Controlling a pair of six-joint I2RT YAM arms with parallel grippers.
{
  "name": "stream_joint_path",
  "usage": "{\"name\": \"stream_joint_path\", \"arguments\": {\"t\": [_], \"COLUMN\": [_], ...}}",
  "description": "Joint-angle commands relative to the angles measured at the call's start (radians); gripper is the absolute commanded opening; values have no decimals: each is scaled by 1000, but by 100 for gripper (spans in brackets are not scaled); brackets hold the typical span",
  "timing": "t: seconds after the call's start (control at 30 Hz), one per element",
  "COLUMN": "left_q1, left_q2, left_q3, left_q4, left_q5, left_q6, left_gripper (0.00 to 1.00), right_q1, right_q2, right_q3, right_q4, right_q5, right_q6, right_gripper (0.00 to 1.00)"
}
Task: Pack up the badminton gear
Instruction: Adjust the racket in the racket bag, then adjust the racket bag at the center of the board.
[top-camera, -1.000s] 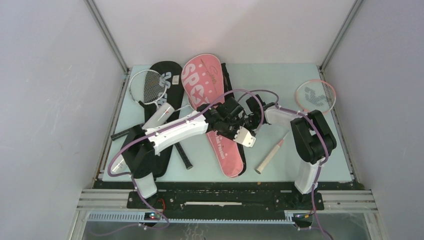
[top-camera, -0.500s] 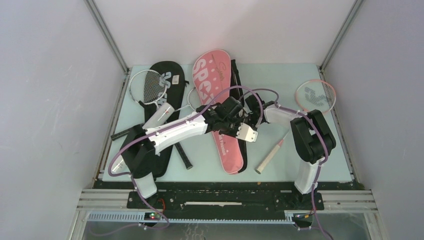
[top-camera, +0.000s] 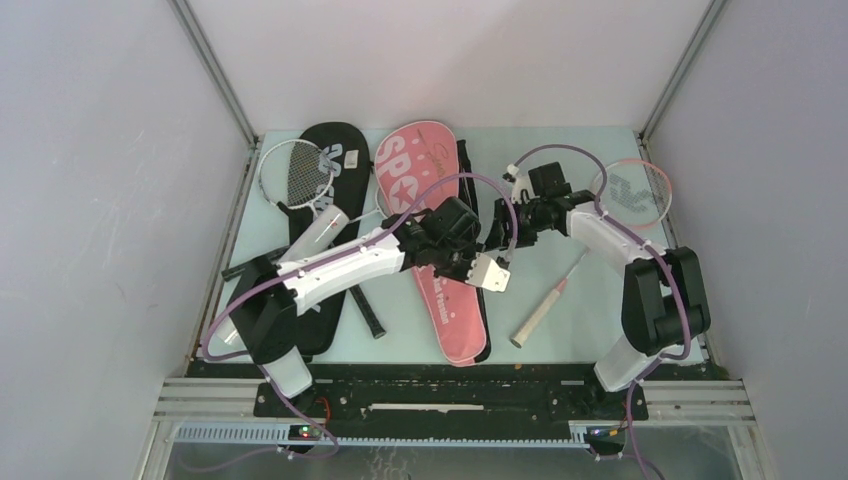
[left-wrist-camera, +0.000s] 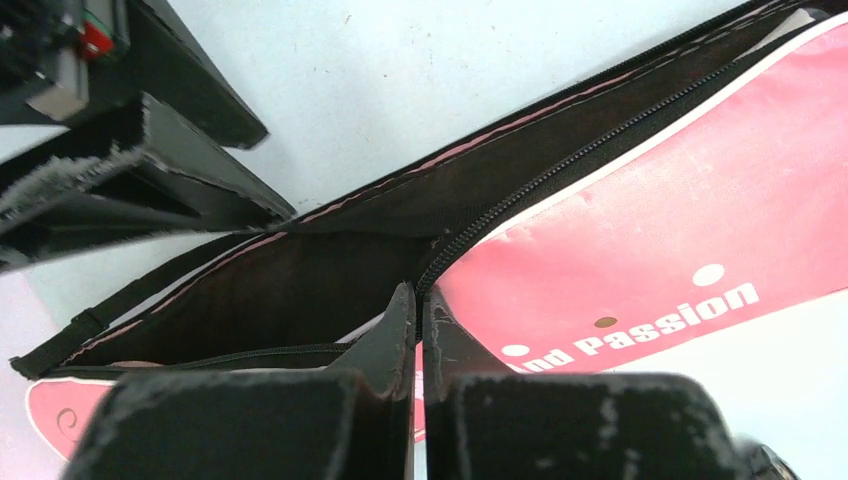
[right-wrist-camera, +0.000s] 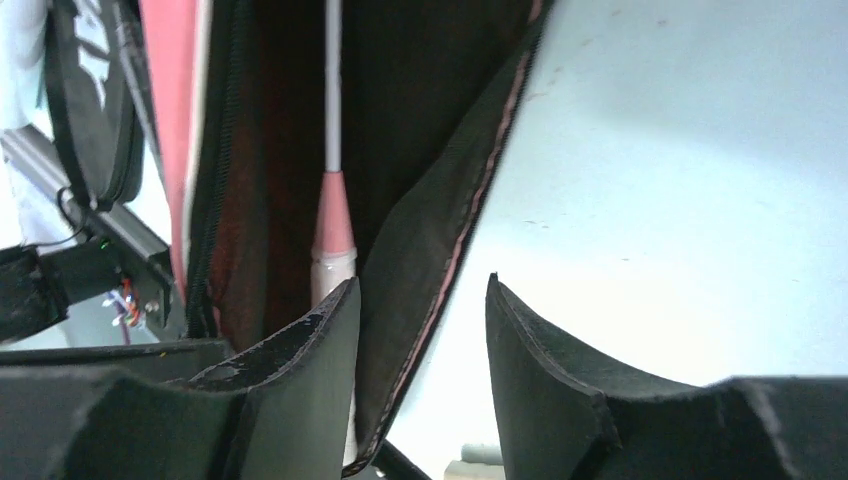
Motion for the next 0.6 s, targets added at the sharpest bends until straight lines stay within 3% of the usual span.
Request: {"name": "stream_joint_path", "arguments": {"t": [0.0, 0.57], "left_q1": [14, 29], "left_q2": [-59, -94], "left_q3": [-32, -158], "left_q4": [17, 122], "left_q5": [57, 105], "left_q6": [-1, -26], "left_gripper": [0, 0], "right_q1": [-15, 90], "right_q2": [-19, 227], "right_q3": [32, 145], "right_q4": [14, 125], "right_q5": [111, 187], "right_q6": [-43, 36], "right_gripper": [55, 56]}}
